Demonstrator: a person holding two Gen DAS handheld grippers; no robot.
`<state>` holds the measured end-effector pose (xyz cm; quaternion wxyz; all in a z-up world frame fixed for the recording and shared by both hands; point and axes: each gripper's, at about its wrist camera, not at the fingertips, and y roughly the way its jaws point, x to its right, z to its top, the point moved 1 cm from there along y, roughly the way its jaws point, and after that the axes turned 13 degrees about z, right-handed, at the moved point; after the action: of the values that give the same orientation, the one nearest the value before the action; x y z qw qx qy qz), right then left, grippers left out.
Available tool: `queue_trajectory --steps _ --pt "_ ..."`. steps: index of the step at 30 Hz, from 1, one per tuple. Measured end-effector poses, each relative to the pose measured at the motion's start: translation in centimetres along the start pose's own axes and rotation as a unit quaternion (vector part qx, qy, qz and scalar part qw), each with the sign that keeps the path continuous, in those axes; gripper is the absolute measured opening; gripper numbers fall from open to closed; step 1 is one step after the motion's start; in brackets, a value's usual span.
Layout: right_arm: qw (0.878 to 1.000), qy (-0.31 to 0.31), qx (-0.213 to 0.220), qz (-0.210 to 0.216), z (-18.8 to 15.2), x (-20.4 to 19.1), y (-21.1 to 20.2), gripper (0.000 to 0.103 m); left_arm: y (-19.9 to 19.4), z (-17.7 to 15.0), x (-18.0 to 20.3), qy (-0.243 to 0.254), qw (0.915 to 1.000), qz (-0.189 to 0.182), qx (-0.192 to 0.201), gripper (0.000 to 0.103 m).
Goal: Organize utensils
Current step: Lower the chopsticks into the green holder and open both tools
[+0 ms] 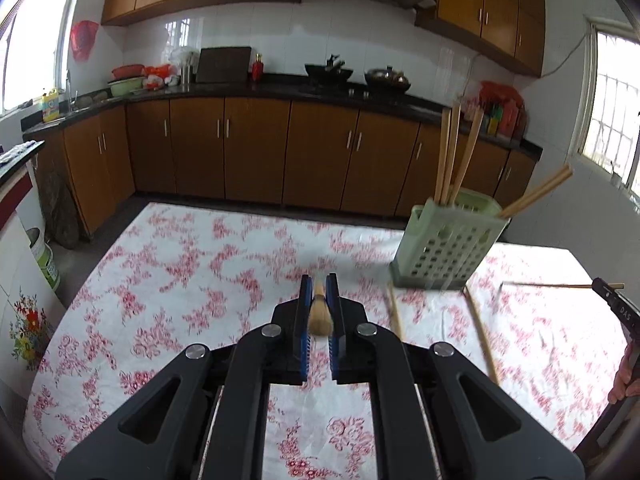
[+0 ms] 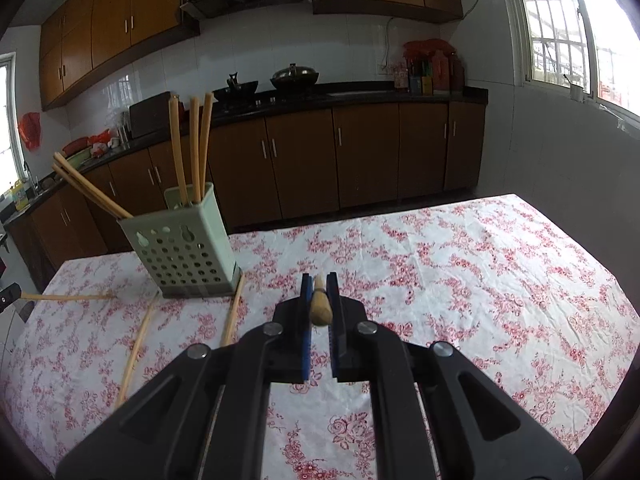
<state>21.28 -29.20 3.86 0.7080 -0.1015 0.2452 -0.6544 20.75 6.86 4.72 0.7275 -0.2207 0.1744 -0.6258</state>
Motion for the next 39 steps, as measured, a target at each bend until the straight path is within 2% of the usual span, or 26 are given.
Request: queue_trajectory --steps 6,15,22,24,28,32,35,39 --pt "1.0 -0.003 0.022 0.002 1.3 -0.5 -0.9 0.008 -1.2 2.1 -0.1 -0.007 0.9995 -0.001 0.03 0.007" --pt "0.999 -0.009 0.028 0.017 2.1 -1.4 -1.0 0.008 -1.6 3.0 0.3 -0.005 0.9993 -0.002 0.037 0.007" --pt "0.993 -0.011 0.067 0.096 6.6 -3.9 -4.8 0.008 -5.9 6.4 2.4 -0.003 0.9951 -0.06 0.078 0.007" --pt "0.989 -0.011 0.087 0.123 8.2 -4.9 -6.0 0.008 -7.0 7.4 3.3 -0.004 0.993 -0.073 0.093 0.007" --pt "0.98 -0.013 0.131 0.152 10.8 -6.5 -7.4 0.008 -8.8 10.0 5.6 -0.017 0.9863 -0.096 0.134 0.007" --pt "0.973 -0.009 0.169 0.16 12.6 -7.5 -7.4 0.008 -8.8 12.3 7.7 -0.036 0.9812 -0.096 0.164 0.007" --pt "0.969 -0.017 0.188 0.156 13.5 -8.3 -6.0 0.008 -7.7 13.6 9.1 -0.051 0.9788 -0.083 0.18 0.007" --pt "0.972 -0.026 0.185 0.139 14.3 -8.7 -3.2 0.008 -5.3 14.2 10.4 -0.065 0.9778 -0.066 0.188 0.007"
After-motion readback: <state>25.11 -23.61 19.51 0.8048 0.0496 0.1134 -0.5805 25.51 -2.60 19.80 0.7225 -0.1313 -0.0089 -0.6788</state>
